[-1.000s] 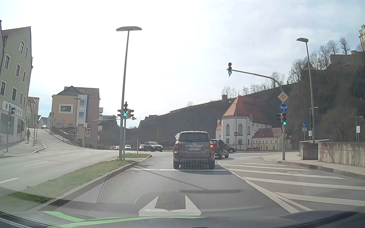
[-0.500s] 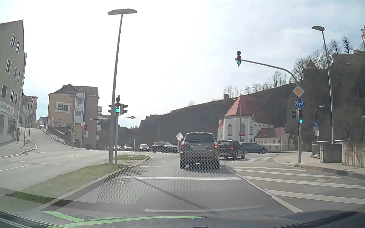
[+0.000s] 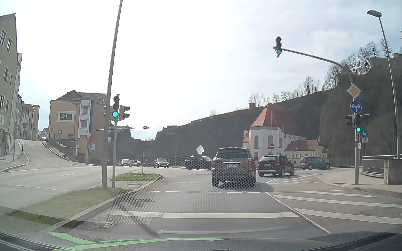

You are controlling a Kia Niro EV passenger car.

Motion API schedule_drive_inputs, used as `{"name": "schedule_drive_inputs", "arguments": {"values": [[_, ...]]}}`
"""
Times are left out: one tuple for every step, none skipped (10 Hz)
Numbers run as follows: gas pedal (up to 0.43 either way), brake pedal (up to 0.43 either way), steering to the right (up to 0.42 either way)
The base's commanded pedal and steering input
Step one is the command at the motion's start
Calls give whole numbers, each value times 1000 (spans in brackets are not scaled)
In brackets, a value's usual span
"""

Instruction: Follow the waypoints while adhering to traffic rules and regulations

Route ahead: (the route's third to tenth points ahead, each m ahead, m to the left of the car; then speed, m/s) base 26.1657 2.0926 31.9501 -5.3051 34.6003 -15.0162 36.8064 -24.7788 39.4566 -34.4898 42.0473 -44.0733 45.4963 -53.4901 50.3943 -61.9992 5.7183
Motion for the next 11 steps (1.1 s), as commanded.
{"name": "schedule_drive_inputs", "arguments": {"values": [[157, 0, -13], [130, 0, -13], [79, 0, -11], [67, 0, -10], [59, 0, -10], [59, 0, -8], [59, 0, -2], [59, 0, 6], [67, 0, 15], [67, 0, 26], [79, 0, 35]]}}
